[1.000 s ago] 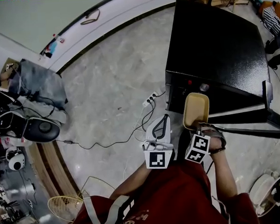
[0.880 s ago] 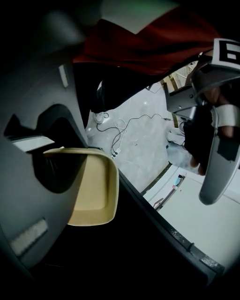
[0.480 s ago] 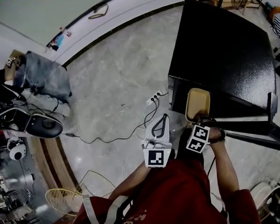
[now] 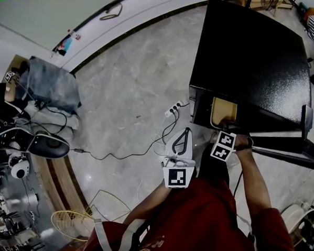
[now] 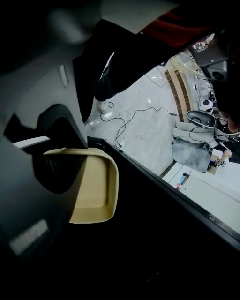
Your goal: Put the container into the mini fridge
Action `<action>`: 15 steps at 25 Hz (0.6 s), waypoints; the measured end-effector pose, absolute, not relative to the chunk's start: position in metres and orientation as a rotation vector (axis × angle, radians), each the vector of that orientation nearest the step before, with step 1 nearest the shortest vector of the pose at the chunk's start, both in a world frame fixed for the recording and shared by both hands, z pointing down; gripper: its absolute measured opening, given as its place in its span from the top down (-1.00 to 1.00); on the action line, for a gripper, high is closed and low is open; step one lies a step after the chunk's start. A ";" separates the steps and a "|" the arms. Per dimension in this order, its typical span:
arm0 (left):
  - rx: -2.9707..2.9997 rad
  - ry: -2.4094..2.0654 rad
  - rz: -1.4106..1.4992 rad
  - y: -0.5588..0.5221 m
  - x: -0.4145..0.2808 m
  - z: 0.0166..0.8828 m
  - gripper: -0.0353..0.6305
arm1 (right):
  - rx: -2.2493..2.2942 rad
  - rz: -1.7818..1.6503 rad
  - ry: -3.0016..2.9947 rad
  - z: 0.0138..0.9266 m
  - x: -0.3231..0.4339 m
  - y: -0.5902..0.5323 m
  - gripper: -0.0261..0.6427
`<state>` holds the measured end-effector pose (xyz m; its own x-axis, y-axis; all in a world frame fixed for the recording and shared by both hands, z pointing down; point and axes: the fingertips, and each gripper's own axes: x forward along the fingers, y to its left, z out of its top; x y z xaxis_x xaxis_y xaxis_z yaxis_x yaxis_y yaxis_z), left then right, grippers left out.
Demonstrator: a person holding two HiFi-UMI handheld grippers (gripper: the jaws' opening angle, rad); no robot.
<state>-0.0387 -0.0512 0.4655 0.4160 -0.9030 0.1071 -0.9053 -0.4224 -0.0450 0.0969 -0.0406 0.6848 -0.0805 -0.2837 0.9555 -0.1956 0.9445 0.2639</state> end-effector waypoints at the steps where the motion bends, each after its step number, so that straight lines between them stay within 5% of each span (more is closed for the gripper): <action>1: 2.627 -1.680 0.180 -0.051 -0.039 0.465 0.88 | 0.374 -0.081 -1.660 0.684 0.098 -0.044 0.86; 15: 2.609 -1.704 0.174 -0.054 -0.046 0.459 0.88 | 0.400 -0.165 -1.619 0.681 0.108 -0.109 0.84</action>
<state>-0.0465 -0.0538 0.4586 0.3977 -0.9115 0.1048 -0.9138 -0.4038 -0.0436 0.1084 -0.1091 0.6809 -0.0416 -0.3523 0.9350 -0.1566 0.9265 0.3421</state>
